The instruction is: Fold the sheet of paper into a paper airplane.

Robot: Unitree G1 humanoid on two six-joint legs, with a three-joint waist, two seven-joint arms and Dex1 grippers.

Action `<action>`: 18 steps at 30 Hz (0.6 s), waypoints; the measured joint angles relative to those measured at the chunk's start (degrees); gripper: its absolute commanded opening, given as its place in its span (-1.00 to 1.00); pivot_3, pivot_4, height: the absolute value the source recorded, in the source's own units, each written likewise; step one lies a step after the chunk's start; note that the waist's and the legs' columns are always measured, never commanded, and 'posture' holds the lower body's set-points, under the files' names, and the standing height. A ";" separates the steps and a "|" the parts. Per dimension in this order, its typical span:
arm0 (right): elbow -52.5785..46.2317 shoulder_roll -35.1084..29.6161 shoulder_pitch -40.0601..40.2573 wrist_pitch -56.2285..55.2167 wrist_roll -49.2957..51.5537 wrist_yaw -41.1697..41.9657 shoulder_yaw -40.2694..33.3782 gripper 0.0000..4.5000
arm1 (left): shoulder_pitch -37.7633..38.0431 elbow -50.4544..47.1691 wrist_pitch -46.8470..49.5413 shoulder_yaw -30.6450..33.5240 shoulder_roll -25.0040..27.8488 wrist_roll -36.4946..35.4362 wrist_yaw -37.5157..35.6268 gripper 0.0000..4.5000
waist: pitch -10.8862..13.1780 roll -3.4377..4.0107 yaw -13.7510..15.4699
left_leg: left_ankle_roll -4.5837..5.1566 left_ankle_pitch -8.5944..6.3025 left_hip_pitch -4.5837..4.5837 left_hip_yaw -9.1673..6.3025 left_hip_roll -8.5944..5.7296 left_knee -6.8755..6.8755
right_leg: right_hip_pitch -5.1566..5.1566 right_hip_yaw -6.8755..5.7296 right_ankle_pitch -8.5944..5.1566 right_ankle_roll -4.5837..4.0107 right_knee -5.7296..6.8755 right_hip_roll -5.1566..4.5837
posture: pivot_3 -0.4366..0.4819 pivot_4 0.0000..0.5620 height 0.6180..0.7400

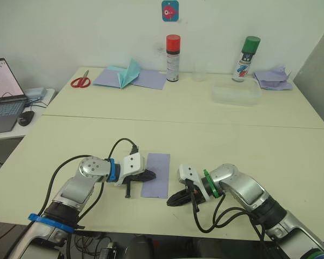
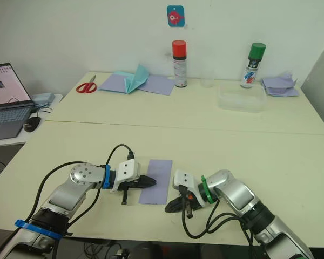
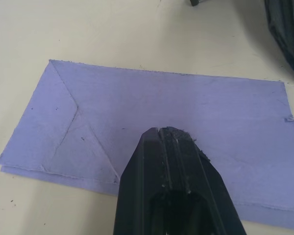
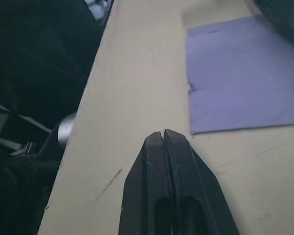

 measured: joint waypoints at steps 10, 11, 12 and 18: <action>8.46 8.32 -1.68 -6.71 -2.57 -12.85 -7.48 -0.99 | 0.42 0.20 0.04 1.41 -1.21 -0.07 0.21 -1.00 | 0.10 0.04 0.04 | 0.00 0.00 -0.09 -0.02 -0.04 0.01 | -0.03 -0.04 0.00 0.02 -0.02 -0.05 | -0.05 -0.47 1.00; 10.49 8.53 -1.65 -7.79 -3.70 -13.53 -6.82 -0.99 | 0.52 0.23 0.21 1.67 -1.43 -0.20 0.48 -1.00 | 0.15 0.05 0.04 | 0.01 0.00 -0.11 -0.01 -0.06 0.01 | -0.04 -0.04 0.01 0.02 -0.02 -0.07 | -0.05 -0.47 1.00; 11.02 8.66 -2.07 -9.25 -4.45 -13.43 -6.39 -0.99 | 0.85 0.27 0.82 2.31 -1.58 -0.76 0.87 -1.00 | 0.19 0.06 -0.04 | 0.01 0.01 -0.13 0.05 -0.06 0.00 | -0.01 0.01 0.03 0.06 -0.01 -0.07 | -0.05 -0.47 1.00; 12.47 8.26 -4.38 -14.14 -7.58 -12.97 -2.65 -0.99 | 4.93 -2.81 13.81 11.00 -2.09 -9.20 4.92 -1.00 | 0.42 -0.16 -0.71 | 0.01 0.01 -0.36 0.02 0.08 -0.03 | -0.08 -0.07 -0.10 0.30 0.04 0.04 | -0.05 -0.47 1.00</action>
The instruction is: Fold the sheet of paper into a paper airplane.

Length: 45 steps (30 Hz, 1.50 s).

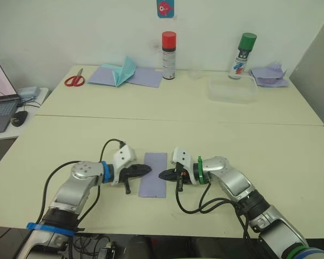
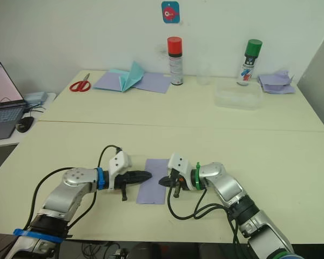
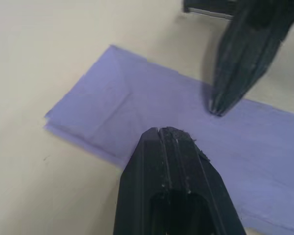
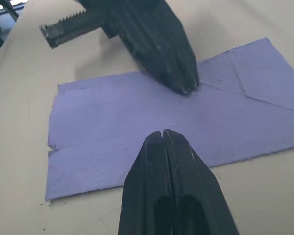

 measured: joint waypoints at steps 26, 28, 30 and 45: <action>1.07 0.12 -0.78 -0.94 0.00 -0.04 -1.05 -0.99 | 2.44 -5.07 5.56 1.27 2.06 -1.08 1.04 -1.00 | 0.77 -0.14 0.36 | -0.02 0.00 0.00 0.06 -0.05 -0.03 | -0.01 0.02 0.15 -0.26 -0.05 -0.10 | -0.05 -0.47 1.00; 1.03 0.12 -0.76 -0.86 0.00 -0.06 -1.05 -0.99 | 2.23 -5.07 4.67 0.63 2.82 -0.52 0.76 -1.00 | 0.77 -0.13 0.36 | -0.02 0.00 0.00 0.06 -0.05 -0.04 | -0.01 0.03 0.15 -0.26 -0.05 -0.10 | -0.05 -0.47 1.00; 0.98 0.13 -0.76 -0.78 0.00 -0.09 -1.06 -0.99 | 2.14 -5.00 4.43 0.55 2.98 -0.32 0.40 -1.00 | 0.77 -0.13 0.36 | -0.02 0.00 0.00 0.06 -0.05 -0.04 | -0.01 0.03 0.15 -0.26 -0.05 -0.11 | -0.05 -0.47 1.00; 1.12 0.18 -0.76 -0.64 0.00 -0.14 -1.41 -0.99 | 1.13 -4.90 4.10 -0.16 2.85 0.44 -1.09 -1.00 | 0.78 -0.12 0.37 | -0.02 0.00 -0.01 0.06 -0.06 -0.03 | -0.01 0.02 0.14 -0.25 -0.05 -0.12 | -0.05 -0.47 1.00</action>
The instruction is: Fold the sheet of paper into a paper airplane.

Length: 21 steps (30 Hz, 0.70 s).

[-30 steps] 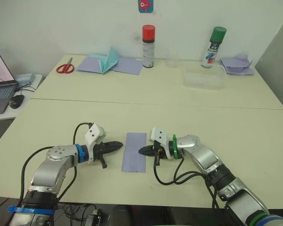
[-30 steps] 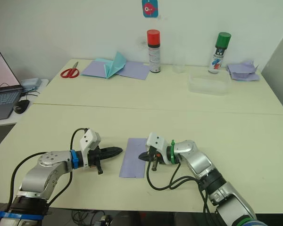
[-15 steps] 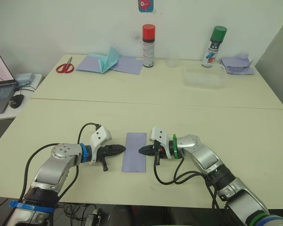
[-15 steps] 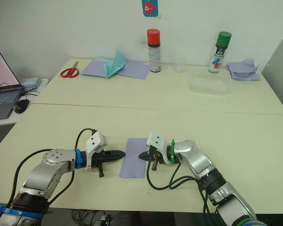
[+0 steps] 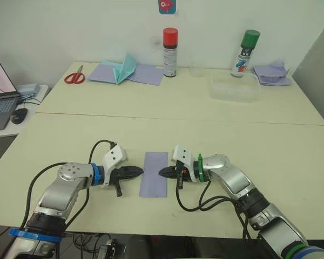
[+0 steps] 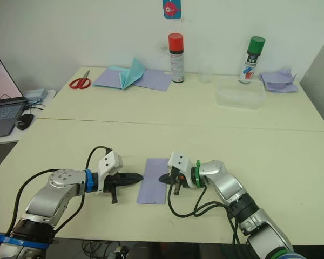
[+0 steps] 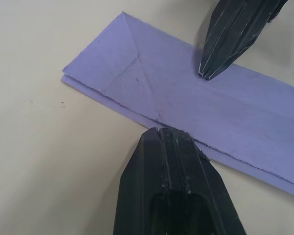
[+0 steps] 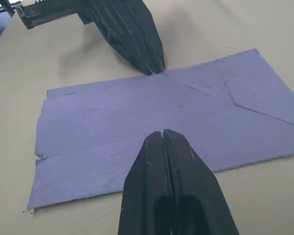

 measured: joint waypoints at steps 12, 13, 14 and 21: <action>0.01 0.20 -0.01 0.09 0.01 -0.01 -0.27 -0.99 | -3.31 0.41 2.10 -0.94 -1.85 -1.32 -0.50 -1.00 | 0.17 -0.08 0.00 | 0.00 0.00 -0.01 0.00 0.00 0.01 | 0.00 -0.01 -0.02 0.04 0.00 0.01 | -0.05 -0.47 1.00; 0.00 0.20 -0.01 0.10 0.02 -0.01 -0.28 -0.99 | -3.43 0.66 2.00 -0.94 -1.76 -1.26 -0.48 -1.00 | 0.18 -0.09 0.00 | 0.00 0.00 -0.01 -0.01 0.00 0.01 | 0.00 -0.01 -0.02 0.05 0.00 0.01 | -0.05 -0.47 1.00; -0.01 0.20 -0.01 0.11 0.02 -0.01 -0.29 -0.99 | -3.58 0.94 1.95 -0.93 -1.58 -1.19 -0.46 -1.00 | 0.18 -0.10 0.00 | 0.00 0.00 -0.01 0.00 0.00 0.01 | 0.00 -0.01 -0.02 0.05 0.00 0.01 | -0.05 -0.47 1.00; 0.06 0.24 -0.07 0.12 0.03 -0.01 -0.37 -0.99 | -3.77 0.58 3.91 1.86 3.98 -2.95 -2.91 -1.00 | 0.22 -0.11 -0.02 | 0.00 0.00 -0.01 0.01 0.00 0.00 | -0.02 -0.01 -0.02 0.04 0.00 0.00 | -0.05 -0.47 1.00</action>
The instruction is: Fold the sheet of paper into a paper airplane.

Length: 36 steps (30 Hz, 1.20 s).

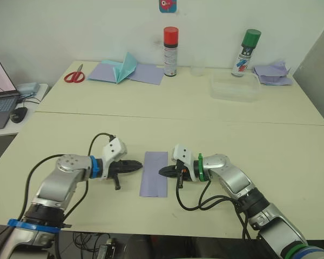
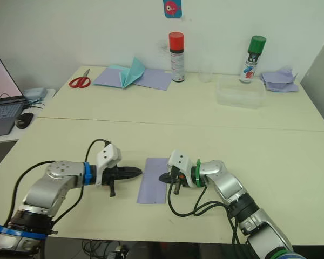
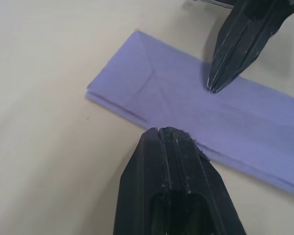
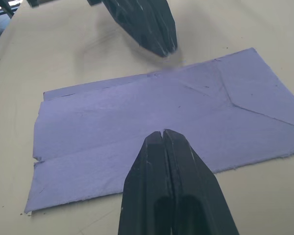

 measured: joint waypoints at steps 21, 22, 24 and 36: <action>0.66 0.72 -0.08 -0.18 0.00 -0.05 -0.32 -1.00 | 0.61 1.97 -7.25 -3.43 0.51 3.62 -2.04 -0.25 | 0.01 0.00 0.02 | 0.00 0.00 -0.01 0.03 0.02 -0.01 | -0.05 0.00 0.02 -0.07 0.00 0.00 | -0.05 -0.47 1.00; 0.64 0.71 -0.07 -0.18 0.00 -0.05 -0.31 -1.00 | 0.26 2.76 -8.87 -3.84 0.50 4.63 -2.09 -0.25 | 0.01 0.00 0.01 | 0.00 0.00 0.00 0.05 0.02 -0.01 | -0.06 0.02 0.02 -0.07 0.00 0.00 | -0.05 -0.47 1.00; 0.60 0.71 -0.07 -0.17 0.00 -0.05 -0.31 -1.00 | -0.30 4.04 -11.13 -4.45 0.50 6.09 -2.11 -0.25 | 0.01 0.00 0.01 | 0.00 0.00 -0.01 0.06 0.02 -0.01 | -0.06 0.02 0.03 -0.07 0.00 0.00 | -0.05 -0.47 1.00; 0.56 0.69 -0.07 -0.04 0.00 -0.11 -0.35 -1.00 | -3.15 8.50 -17.02 -5.16 -1.45 9.51 -1.93 -0.25 | 0.01 -0.01 0.03 | 0.00 0.00 -0.01 0.07 0.02 0.00 | -0.05 0.00 0.02 -0.05 0.01 0.00 | -0.05 -0.47 1.00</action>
